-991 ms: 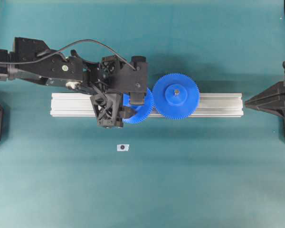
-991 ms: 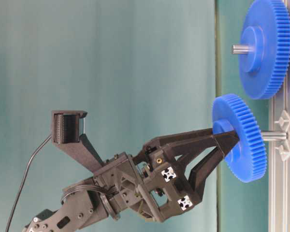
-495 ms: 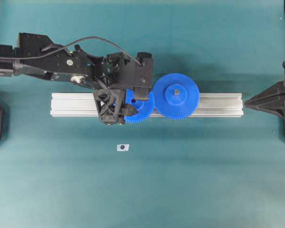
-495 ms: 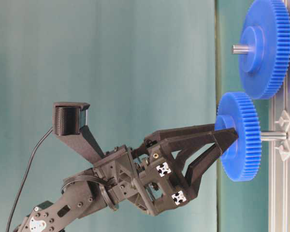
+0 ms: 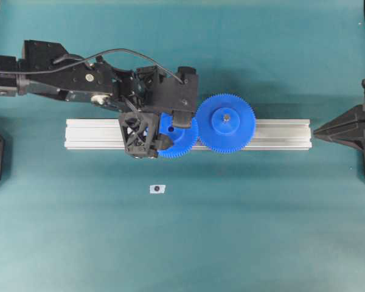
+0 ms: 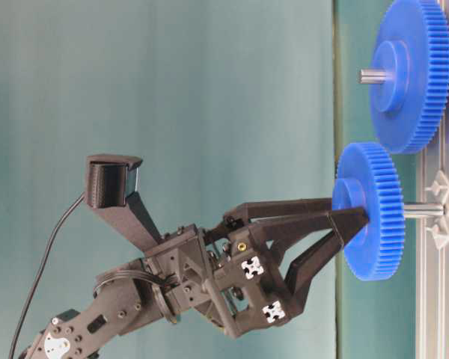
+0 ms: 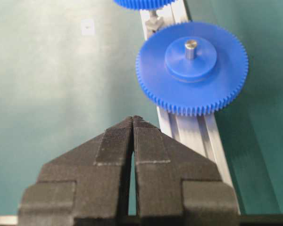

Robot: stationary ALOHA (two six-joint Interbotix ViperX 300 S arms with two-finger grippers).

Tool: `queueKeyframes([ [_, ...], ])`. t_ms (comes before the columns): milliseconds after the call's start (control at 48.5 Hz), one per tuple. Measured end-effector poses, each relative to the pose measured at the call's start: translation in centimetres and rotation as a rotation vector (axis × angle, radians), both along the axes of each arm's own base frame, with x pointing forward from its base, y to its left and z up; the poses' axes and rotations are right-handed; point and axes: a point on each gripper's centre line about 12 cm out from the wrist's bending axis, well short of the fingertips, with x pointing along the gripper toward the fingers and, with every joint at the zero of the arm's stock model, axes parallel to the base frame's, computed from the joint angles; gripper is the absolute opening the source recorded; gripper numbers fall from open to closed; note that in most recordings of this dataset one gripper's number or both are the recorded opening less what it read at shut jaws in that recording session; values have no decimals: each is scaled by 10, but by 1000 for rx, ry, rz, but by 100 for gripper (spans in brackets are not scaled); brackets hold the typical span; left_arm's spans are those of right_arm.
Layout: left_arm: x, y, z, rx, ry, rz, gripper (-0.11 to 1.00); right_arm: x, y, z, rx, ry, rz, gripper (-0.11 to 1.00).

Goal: Find the location of the shaft and insert the small gear.
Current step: 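Press the gear fully down the shaft and open the left gripper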

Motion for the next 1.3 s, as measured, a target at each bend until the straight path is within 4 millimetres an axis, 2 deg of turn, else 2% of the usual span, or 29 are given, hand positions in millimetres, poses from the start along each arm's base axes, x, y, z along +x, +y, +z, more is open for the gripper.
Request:
queueKeyframes([
  [186,2,5,7,10,14,-12,87,0,0,0,0,0,0,2],
  [516,4,6,6,7,21,-6,87,0,0,0,0,0,0,2],
  [888,18,7,27,20,-46,-12,87,-1,0,-2,2,6,0,2],
  [1032,19,8,30,19,-54,-7,87,-1,0,-3,0,8,0,2],
  [1300,21,-9,28,-3,-56,-8,86,-1,0,-3,2,6,-1,2],
])
